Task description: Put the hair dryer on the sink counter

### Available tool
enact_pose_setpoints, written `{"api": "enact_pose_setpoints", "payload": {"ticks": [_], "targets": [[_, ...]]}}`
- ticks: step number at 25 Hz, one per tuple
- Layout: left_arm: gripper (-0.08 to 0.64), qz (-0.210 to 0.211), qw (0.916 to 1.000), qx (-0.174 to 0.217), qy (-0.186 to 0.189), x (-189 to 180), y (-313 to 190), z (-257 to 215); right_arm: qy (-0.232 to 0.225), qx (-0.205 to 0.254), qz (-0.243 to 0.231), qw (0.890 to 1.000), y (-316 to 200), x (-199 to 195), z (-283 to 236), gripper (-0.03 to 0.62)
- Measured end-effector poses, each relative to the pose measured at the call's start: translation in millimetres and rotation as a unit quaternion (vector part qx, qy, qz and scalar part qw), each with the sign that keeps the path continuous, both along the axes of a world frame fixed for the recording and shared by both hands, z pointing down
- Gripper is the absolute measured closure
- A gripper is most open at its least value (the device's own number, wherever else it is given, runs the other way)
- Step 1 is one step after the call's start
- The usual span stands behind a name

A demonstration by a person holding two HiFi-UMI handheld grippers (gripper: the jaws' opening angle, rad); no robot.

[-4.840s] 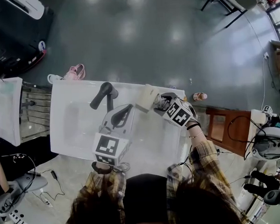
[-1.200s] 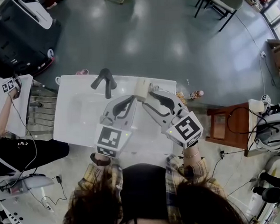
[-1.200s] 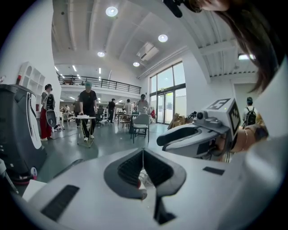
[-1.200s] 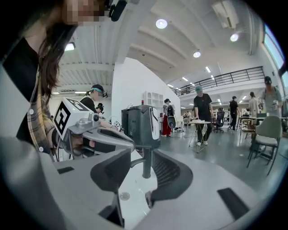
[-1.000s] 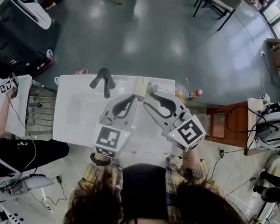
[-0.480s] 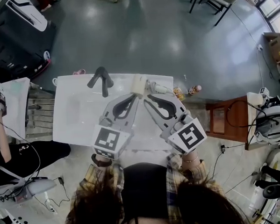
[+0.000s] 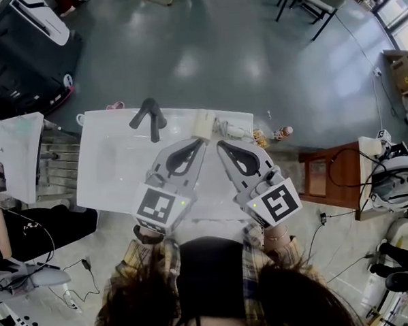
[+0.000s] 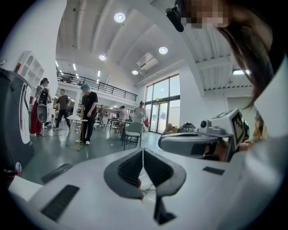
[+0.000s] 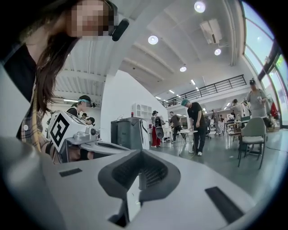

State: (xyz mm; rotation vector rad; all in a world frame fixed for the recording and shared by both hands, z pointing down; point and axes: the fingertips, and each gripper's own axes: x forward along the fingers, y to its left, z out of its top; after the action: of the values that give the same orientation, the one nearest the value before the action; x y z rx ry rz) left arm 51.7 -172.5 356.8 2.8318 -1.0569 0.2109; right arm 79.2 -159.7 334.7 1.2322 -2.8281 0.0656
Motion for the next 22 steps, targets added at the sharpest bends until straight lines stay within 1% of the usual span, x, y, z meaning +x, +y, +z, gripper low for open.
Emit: {"api": "enact_pose_setpoints", "payload": {"ticks": [6,9,14,18,22], "targets": [[0.541,0.003,1.0000,0.001,0.000,-4.0,0.1,1.8,-0.004,-0.015,0.000,1.000,-2.8,-1.8,5.3,0.577],[0.541,-0.002,1.0000,-0.005,0.006,-6.1,-0.8,-0.1,-0.003,-0.015,-0.004,1.000,-2.9,-3.7,4.9,0.577],[0.541,0.004,1.0000,0.001,0.004,-6.3,-1.7,0.1,0.001,-0.014,-0.001,1.000,-2.4,-3.4,3.6,0.577],[0.541,-0.001,0.9998,-0.014,0.013,-5.2,-1.7,-1.2,0.002,-0.015,0.002,1.000,-3.3,-1.6,3.9,0.577],[0.543,0.001,0.9999,-0.011,0.012,-6.3,-2.5,-0.4,0.004,-0.014,0.003,1.000,-3.9,-1.8,3.0,0.577]]}}
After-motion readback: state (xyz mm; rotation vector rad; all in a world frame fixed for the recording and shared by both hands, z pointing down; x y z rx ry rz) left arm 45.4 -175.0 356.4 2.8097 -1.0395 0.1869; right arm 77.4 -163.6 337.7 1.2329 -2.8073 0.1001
